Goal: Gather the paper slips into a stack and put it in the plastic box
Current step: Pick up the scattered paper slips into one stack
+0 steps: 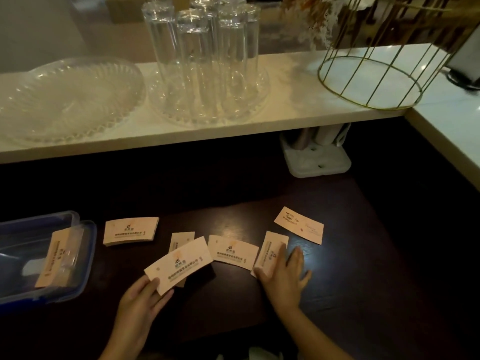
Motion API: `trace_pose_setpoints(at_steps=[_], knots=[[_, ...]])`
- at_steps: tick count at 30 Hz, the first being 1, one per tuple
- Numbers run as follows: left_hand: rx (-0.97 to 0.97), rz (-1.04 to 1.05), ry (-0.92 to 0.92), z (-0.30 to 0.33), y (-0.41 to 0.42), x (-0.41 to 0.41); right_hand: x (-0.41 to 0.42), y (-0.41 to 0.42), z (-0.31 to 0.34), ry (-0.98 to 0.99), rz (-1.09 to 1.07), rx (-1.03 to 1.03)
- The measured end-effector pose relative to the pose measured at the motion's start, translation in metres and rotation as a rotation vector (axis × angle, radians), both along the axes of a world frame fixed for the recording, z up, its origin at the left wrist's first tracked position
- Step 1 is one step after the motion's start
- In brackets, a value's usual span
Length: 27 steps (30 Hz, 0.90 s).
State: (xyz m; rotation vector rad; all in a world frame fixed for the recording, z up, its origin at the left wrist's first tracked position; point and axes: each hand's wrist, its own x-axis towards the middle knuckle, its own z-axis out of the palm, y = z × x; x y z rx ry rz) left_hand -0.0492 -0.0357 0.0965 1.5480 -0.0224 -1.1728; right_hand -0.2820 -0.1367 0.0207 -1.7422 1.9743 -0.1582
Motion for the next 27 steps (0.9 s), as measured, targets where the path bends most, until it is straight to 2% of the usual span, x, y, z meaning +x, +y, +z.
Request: trace_pose_setpoints(at_steps=[3,6,10,13,18,21,24,27], knots=[[0.018,-0.013,-0.016,0.002,-0.002,-0.002,-0.026,0.001,0.007,0.069,-0.026,-0.088],[0.015,-0.047,-0.032,0.003,-0.007,-0.006,-0.040,0.003,0.011,0.142,-0.035,-0.072],[0.019,-0.078,-0.009,0.003,-0.018,-0.015,-0.039,0.001,0.016,0.075,-0.032,-0.047],[0.017,-0.124,-0.020,0.005,-0.026,-0.020,-0.038,-0.002,0.017,-0.119,-0.029,-0.049],[-0.004,-0.159,-0.050,0.011,-0.037,-0.021,-0.038,-0.014,0.053,-0.722,-0.198,-0.028],[-0.020,-0.198,-0.059,0.014,-0.042,-0.022,-0.039,-0.024,0.082,-1.017,-0.143,0.033],[-0.049,-0.238,-0.043,0.018,-0.046,-0.025,-0.034,-0.030,0.099,-1.097,0.002,0.108],[-0.089,-0.300,-0.042,0.023,-0.051,-0.030,-0.021,-0.034,0.105,-0.963,0.160,0.121]])
